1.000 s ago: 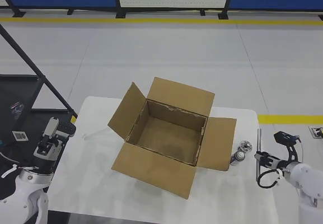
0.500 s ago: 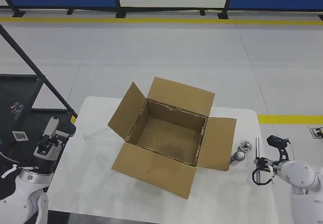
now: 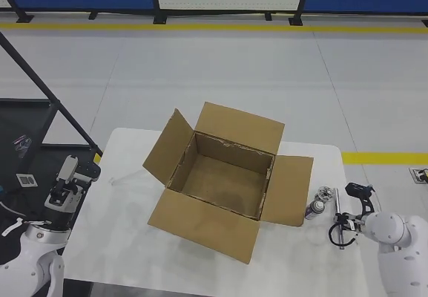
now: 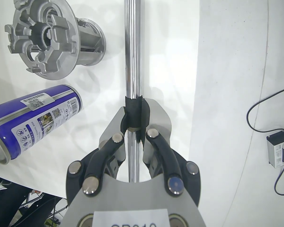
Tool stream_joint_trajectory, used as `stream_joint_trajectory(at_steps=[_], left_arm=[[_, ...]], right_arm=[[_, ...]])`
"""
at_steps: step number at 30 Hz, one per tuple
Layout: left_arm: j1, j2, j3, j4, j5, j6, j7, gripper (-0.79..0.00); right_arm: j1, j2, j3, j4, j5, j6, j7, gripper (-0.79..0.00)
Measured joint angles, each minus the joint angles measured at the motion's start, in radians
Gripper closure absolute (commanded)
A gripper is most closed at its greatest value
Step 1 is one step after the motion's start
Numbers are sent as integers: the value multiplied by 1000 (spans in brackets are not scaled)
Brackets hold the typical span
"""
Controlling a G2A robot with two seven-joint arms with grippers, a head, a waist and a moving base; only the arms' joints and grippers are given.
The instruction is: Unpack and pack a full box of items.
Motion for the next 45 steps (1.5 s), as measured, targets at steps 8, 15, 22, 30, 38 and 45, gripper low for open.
stream_joint_trajectory(at_steps=[8,15,22,30,38,45], left_arm=[[0,0,0,0,0,0,0,-785],[0,0,0,0,0,0,0,-785],[0,0,0,0,0,0,0,-785],[0,0,0,0,0,0,0,-785],[0,0,0,0,0,0,0,-785],[0,0,0,0,0,0,0,-785]], right_arm=[[8,10,-14,11,7,-2,7,-265],[0,22,9,-47,24,35,-13,-268],[-28,31,74,-223,114,108,-26,-625],[-20,26,60,-372,409,102,-3,-785],[51,25,-42,-355,605,51,49,-785],[105,28,-154,-324,590,78,65,-785]])
